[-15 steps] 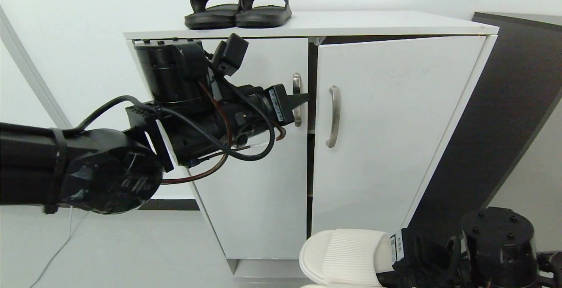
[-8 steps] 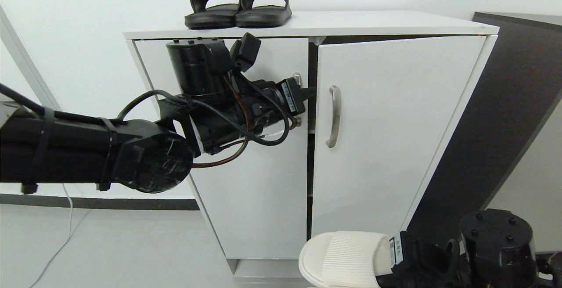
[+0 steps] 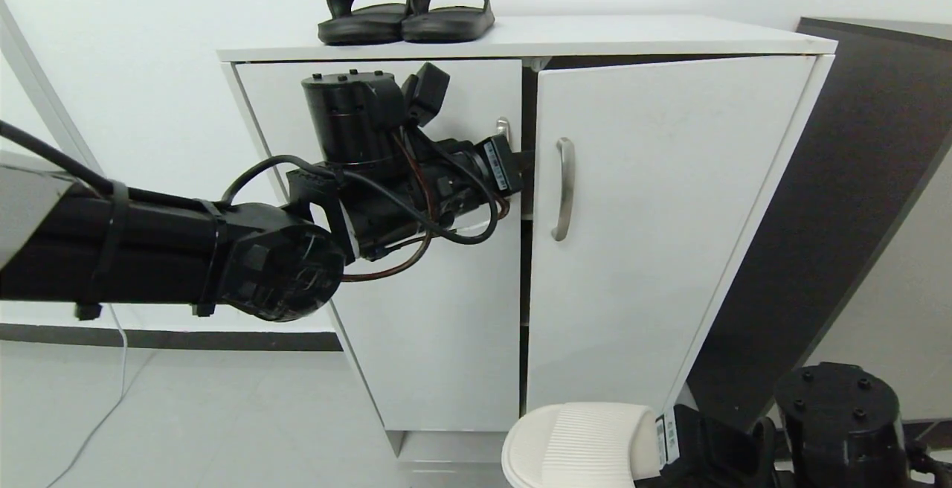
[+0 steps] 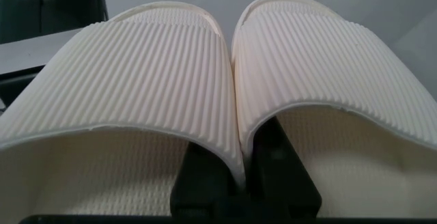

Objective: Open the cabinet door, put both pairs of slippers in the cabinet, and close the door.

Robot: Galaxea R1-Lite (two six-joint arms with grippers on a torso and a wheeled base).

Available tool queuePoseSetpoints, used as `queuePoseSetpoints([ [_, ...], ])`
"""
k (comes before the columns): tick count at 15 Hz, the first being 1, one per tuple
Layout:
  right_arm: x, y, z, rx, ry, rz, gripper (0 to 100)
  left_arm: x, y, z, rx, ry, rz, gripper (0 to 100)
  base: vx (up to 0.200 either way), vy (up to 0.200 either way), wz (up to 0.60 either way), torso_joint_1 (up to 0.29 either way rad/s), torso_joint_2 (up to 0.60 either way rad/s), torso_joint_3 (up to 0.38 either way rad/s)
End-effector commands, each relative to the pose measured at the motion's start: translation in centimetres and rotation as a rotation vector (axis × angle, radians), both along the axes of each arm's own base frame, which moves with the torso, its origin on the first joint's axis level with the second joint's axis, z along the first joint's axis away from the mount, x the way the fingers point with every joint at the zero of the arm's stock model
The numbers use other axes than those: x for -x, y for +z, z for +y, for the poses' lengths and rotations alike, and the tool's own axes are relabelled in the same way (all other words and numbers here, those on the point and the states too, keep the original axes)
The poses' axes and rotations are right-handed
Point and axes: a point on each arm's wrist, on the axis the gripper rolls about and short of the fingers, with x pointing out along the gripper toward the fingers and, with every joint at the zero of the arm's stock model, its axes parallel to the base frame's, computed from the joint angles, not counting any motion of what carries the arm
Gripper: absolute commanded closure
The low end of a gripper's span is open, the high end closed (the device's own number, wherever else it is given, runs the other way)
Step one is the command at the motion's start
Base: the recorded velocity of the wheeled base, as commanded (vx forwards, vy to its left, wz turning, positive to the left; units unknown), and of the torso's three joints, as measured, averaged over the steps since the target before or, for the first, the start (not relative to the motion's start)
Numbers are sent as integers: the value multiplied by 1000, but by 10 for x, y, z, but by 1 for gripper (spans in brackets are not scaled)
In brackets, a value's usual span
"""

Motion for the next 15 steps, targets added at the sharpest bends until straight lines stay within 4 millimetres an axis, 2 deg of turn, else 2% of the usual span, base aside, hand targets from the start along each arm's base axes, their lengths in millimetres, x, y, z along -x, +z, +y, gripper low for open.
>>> queuePoseSetpoints([
  [1, 5, -1, 1, 3, 22, 2, 100, 4, -1, -6, 4, -22, -4, 100, -200, 0, 0, -2, 7, 2],
  [5, 23, 1, 0, -55, 111, -29, 100, 44, -7, -46, 41, -180, -54, 100, -200, 0, 0, 0, 0, 1],
  [7, 24, 1, 0, -66, 124, -34, 100, 50, -6, -51, 48, -199, -64, 100, -100, 0, 0, 1, -1, 6],
  [12, 24, -1, 0, -60, 126, -29, 100, 43, -6, -42, 58, -161, -71, 100, 0, 0, 0, 0, 0, 0],
  [14, 24, -2, 0, -52, 130, -50, 100, 36, -7, -26, 47, -117, -68, 100, 0, 0, 0, 0, 0, 0],
  [15, 20, -4, -1, -45, 113, -42, 100, 33, -7, -12, 40, -80, -63, 100, 0, 0, 0, 0, 0, 0],
])
